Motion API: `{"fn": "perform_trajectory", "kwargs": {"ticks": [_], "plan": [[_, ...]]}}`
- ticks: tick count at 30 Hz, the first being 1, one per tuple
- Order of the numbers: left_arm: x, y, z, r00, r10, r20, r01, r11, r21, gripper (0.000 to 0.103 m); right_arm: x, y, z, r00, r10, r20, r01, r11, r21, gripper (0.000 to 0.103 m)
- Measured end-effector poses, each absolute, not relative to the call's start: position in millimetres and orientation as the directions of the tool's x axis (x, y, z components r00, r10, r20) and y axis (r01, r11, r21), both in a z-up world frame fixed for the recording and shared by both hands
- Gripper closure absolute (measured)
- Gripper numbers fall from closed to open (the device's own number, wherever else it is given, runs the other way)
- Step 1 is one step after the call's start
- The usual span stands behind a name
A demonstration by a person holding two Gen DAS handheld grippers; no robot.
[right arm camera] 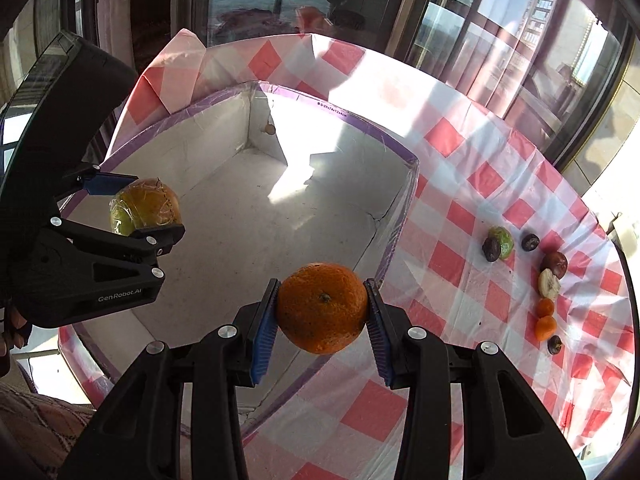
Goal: Organize fruits
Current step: 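Carry the pomelo and orange into the white box and open both tools, then withdraw both tools from the box back toward the fruits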
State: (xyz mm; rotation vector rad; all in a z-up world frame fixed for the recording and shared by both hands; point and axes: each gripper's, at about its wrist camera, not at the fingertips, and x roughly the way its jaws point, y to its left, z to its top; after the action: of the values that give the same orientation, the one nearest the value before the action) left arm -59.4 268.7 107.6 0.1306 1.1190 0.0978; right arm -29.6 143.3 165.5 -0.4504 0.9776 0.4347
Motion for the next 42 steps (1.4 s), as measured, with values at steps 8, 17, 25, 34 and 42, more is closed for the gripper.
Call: {"fn": "perform_trajectory", "kwargs": {"ticks": [8, 17, 25, 34, 42], "plan": [[-49, 286, 89, 0.404, 0.118, -0.907, -0.001, 0.992, 0.128, 0.040, -26, 172, 146, 0.438, 0.147, -0.887, -0.589, 0.793, -0.159, 0.062], [-38, 286, 77, 0.383, 0.120, -0.916, 0.035, 0.989, 0.144, 0.040, -14, 188, 118, 0.362, 0.110, -0.926, -0.621, 0.769, -0.151, 0.062], [-26, 271, 61, 0.301, 0.088, -0.950, 0.131, 0.983, 0.132, 0.040, -10, 184, 98, 0.294, 0.084, -0.952, -0.603, 0.789, -0.116, 0.062], [-16, 281, 27, 0.086, 0.058, -0.995, 0.106, 0.992, 0.067, 0.039, -9, 194, 92, 0.259, 0.060, -0.964, -0.623, 0.773, -0.119, 0.061], [-16, 282, 35, 0.127, 0.066, -0.990, 0.084, 0.993, 0.077, 0.031, -8, 191, 93, 0.259, 0.050, -0.965, -0.616, 0.778, -0.125, 0.061]]}}
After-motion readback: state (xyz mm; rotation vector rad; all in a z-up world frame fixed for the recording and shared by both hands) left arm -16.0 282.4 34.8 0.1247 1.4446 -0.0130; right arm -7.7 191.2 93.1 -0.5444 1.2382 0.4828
